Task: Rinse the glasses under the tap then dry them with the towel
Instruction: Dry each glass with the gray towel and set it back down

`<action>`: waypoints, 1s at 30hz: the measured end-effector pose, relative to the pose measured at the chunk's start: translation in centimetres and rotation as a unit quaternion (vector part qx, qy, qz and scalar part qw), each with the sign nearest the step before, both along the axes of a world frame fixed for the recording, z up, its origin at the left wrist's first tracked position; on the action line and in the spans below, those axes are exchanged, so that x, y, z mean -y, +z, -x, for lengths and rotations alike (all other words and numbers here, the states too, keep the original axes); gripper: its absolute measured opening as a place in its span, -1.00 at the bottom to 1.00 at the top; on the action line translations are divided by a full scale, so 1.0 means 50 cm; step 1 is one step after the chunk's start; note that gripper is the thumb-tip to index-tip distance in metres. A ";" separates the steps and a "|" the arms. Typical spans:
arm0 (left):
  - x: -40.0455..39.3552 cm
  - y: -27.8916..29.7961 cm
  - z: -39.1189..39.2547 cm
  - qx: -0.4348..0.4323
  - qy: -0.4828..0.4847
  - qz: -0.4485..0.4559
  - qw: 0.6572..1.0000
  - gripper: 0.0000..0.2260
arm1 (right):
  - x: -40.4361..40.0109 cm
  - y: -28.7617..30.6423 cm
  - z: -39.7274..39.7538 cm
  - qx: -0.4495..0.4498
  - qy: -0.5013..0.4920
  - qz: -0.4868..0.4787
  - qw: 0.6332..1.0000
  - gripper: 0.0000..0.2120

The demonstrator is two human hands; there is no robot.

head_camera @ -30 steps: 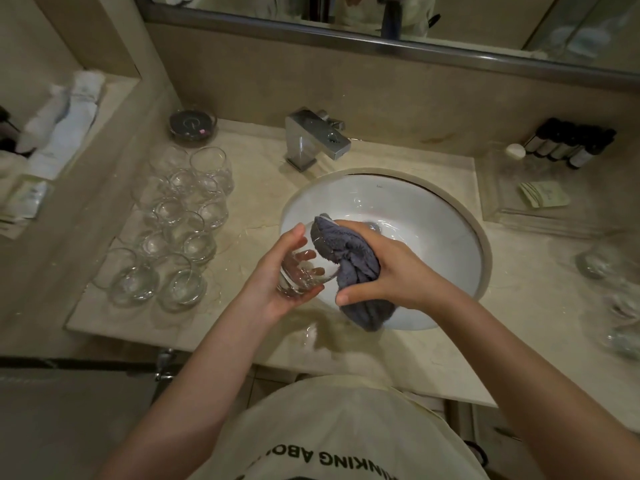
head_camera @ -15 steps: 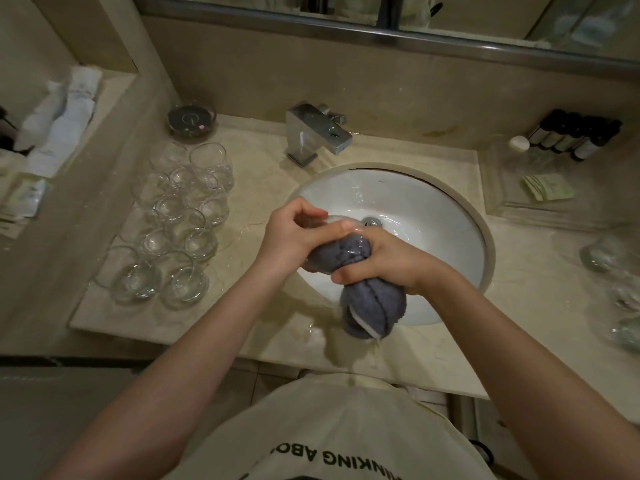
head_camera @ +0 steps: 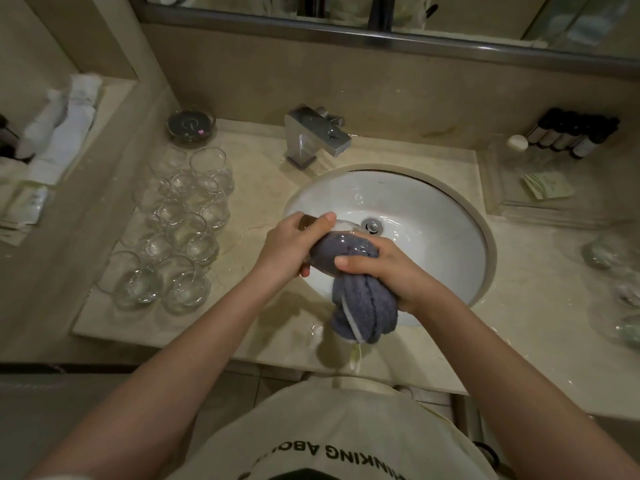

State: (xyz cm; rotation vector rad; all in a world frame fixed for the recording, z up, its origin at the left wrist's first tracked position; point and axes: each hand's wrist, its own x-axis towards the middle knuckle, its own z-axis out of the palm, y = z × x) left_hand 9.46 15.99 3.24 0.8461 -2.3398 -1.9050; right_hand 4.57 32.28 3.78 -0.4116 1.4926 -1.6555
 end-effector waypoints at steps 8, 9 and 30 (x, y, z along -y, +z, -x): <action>-0.018 -0.017 -0.020 -0.133 0.046 -0.014 0.990 -0.81 | 0.005 0.009 0.001 -0.075 -0.042 -0.043 0.995 -0.81; -0.023 -0.012 -0.017 -0.106 0.060 -0.040 0.992 -0.80 | 0.009 0.010 -0.003 -0.098 -0.055 -0.050 0.992 -0.82; 0.005 0.005 0.015 0.028 0.023 0.039 0.999 -0.68 | 0.029 0.001 -0.028 -0.007 -0.112 -0.045 0.993 -0.66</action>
